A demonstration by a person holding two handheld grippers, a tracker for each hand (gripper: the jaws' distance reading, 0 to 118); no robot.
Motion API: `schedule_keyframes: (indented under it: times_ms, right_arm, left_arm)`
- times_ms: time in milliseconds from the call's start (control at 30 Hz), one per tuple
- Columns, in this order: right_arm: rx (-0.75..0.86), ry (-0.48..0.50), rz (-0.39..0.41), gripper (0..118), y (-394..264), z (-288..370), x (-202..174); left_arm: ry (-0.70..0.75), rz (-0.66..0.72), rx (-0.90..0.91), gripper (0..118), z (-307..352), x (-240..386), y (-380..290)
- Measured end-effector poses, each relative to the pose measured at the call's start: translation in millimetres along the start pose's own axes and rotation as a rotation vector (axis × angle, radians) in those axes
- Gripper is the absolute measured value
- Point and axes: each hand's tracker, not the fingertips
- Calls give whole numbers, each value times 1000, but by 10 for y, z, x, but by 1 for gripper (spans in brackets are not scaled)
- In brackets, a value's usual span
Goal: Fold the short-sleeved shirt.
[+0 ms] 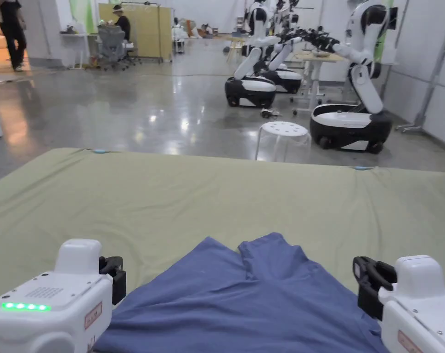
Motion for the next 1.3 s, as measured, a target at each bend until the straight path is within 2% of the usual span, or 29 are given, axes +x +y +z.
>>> schedule_keyframes:
  times_ms: [100, 133, 167, 200, 233, 367, 567, 633, 667, 700, 733, 767, 800, 933, 1100, 1133, 1167, 1200, 1233, 1267, 1300]
  right_arm:
    - [-21, 25, 0, 7, -19, -7, -38]
    - [-28, 30, 10, 7, -35, -22, -56]
    - [-39, 37, 16, 7, -48, -43, -71]
    - [-53, 43, 19, 7, -56, -71, -88]
    - [-63, 48, 19, 7, -67, -103, -108]
    - [-89, 65, 24, 7, -109, -253, -200]
    - [-133, 75, 24, 7, -146, -473, -253]
    - [-158, 75, 27, 7, -134, -537, -231]
    - [-166, 68, 34, 7, -126, -562, -219]
    - [-170, 60, 45, 7, -109, -586, -194]
    - [-175, 57, 51, 7, -88, -620, -157]
    - [-182, 55, 55, 7, -66, -674, -124]
    - [-195, 50, 61, 7, -44, -746, -90]
    - [-295, 33, 90, 7, -45, -1227, 164]
    - [-487, -4, 146, 7, -239, -2217, 525]
    - [-521, 1, 132, 13, -298, -2431, 604]
    - [-548, 24, 95, 33, -343, -2626, 670]
    - [-580, 46, 45, 66, -384, -2800, 721]
    - [-623, 56, 6, 111, -436, -2991, 752]
    - [-668, 68, -11, 118, -501, -3165, 777]
    - [-685, 69, -12, 115, -563, -3297, 778]
  left_arm:
    - [46, 92, -149, 4, -169, -559, -110]
    - [95, 93, -181, 9, -233, -727, -142]
    - [126, 104, -208, 37, -191, -822, -130]
    - [145, 136, -240, 75, -253, -966, -143]
    - [171, 160, -275, 95, -337, -1060, -169]
    - [150, 226, -405, 94, -588, -1168, -270]
    - [115, 173, -529, 94, -1181, -1039, -618]
    - [190, 136, -601, 92, -1339, -945, -756]
    - [195, 115, -599, 86, -1378, -953, -808]
    - [145, 105, -519, 74, -1328, -951, -803]
    - [170, 65, -496, 55, -1249, -899, -786]
    - [146, 69, -462, 25, -1178, -869, -761]
    - [149, 96, -435, 7, -1133, -835, -754]
    - [108, 76, -335, 7, -876, -788, -652]
    - [61, 82, -265, 7, -683, -812, -536]
    - [50, 84, -265, 7, -698, -834, -526]
    - [47, 89, -253, 7, -702, -854, -527]
    - [46, 89, -250, 7, -710, -873, -525]
    - [53, 84, -252, 7, -670, -754, -482]
    - [57, 83, -255, 7, -669, -761, -486]
    - [58, 88, -252, 7, -670, -777, -493]
